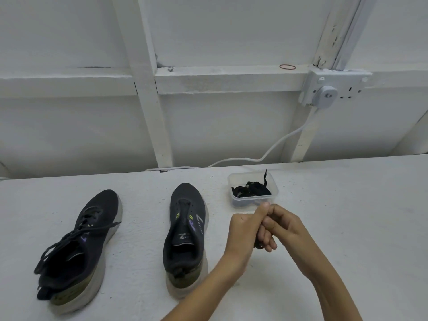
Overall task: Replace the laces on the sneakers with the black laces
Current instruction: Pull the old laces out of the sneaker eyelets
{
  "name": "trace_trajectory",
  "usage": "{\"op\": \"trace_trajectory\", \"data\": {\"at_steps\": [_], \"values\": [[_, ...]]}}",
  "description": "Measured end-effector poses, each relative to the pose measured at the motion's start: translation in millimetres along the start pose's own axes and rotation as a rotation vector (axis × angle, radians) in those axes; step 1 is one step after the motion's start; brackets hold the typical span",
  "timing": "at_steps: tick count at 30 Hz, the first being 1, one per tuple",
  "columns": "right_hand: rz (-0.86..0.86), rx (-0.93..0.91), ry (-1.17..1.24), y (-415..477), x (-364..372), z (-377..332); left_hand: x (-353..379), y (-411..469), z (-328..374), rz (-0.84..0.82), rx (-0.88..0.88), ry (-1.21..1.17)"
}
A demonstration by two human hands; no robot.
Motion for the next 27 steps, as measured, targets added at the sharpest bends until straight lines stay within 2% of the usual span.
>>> {"op": "trace_trajectory", "data": {"at_steps": [2, 6, 9, 12, 19, 23, 27], "values": [[-0.001, 0.018, -0.022, -3.9, -9.1, 1.0, 6.5, 4.1, -6.1, 0.016, 0.036, 0.007], [0.002, 0.071, 0.047, -11.8, -30.0, 8.3, 14.4, 14.2, -14.8, -0.067, 0.03, 0.014], [0.097, 0.078, 0.07, -15.7, -41.1, 16.7, 20.2, 20.6, -22.2, -0.079, -0.008, 0.009], [0.232, 0.092, 0.044, -13.2, -52.7, 32.7, 27.3, 29.0, -35.5, -0.053, -0.077, -0.016], [0.369, 0.197, 0.018, 3.0, -67.8, 72.6, 40.3, 50.2, -64.4, 0.088, -0.138, 0.074], [0.37, 0.197, -0.053, 13.5, -69.4, 78.6, 41.5, 58.3, -69.8, 0.176, -0.126, 0.106], [0.354, 0.236, -0.08, 17.4, -74.5, 84.2, 38.0, 65.1, -73.8, 0.158, -0.231, 0.018]]}}
Point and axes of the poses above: each hand's wrist, its own y-axis towards the middle knuckle, its own x-axis out of the palm, z = x × y, the point moved 2 cm from there along y, towards the middle knuckle, and after that the axes turned 9 degrees about y, right-handed, at the moved point
